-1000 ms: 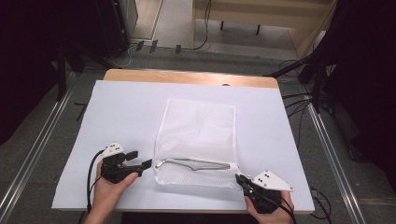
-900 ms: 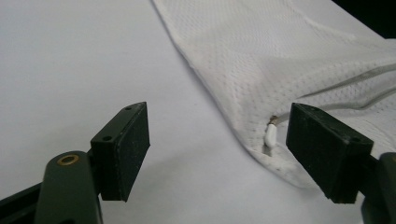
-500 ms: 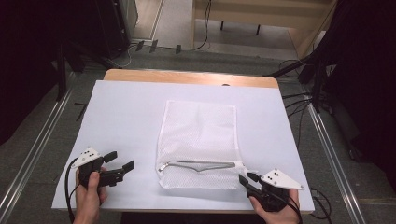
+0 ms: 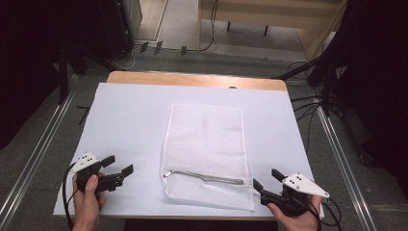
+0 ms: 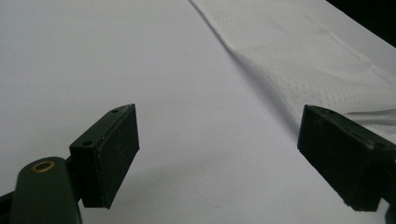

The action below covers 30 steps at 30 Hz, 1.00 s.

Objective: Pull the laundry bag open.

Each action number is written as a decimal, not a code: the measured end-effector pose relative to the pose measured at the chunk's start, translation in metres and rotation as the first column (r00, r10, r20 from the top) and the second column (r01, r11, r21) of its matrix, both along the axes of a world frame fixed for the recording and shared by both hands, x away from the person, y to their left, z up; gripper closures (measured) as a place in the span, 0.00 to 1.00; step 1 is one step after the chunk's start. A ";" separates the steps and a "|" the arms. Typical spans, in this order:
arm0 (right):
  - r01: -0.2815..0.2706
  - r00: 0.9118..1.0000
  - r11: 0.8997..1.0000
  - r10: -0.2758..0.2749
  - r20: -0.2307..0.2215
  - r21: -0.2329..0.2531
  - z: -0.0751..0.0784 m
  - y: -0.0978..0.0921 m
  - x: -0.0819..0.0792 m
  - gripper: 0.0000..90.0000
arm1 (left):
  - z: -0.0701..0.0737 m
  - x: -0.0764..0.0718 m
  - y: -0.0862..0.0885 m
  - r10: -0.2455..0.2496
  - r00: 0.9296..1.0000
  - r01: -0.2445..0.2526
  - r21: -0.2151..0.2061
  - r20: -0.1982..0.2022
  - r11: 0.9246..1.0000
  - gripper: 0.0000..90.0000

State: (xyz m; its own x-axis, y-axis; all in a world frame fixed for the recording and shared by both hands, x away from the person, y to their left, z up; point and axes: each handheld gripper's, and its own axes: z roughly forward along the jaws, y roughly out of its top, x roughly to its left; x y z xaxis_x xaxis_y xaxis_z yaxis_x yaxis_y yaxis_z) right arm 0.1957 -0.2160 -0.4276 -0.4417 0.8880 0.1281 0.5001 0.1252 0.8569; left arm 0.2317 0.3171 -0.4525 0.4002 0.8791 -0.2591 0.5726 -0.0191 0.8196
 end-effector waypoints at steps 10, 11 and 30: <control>0.058 0.998 0.998 -0.059 0.027 0.020 -0.003 -0.028 0.006 0.29 | -0.001 0.000 0.010 0.032 0.999 -0.032 0.003 0.020 0.999 0.13; 0.063 0.997 0.998 -0.064 0.034 0.021 -0.003 -0.032 0.006 0.28 | -0.001 0.000 0.012 0.031 0.999 -0.031 0.002 0.021 1.000 0.13; 0.159 0.986 0.986 -0.161 0.050 0.048 -0.019 -0.084 0.013 0.25 | 0.003 -0.004 0.026 0.063 0.995 -0.067 0.062 0.078 0.996 0.12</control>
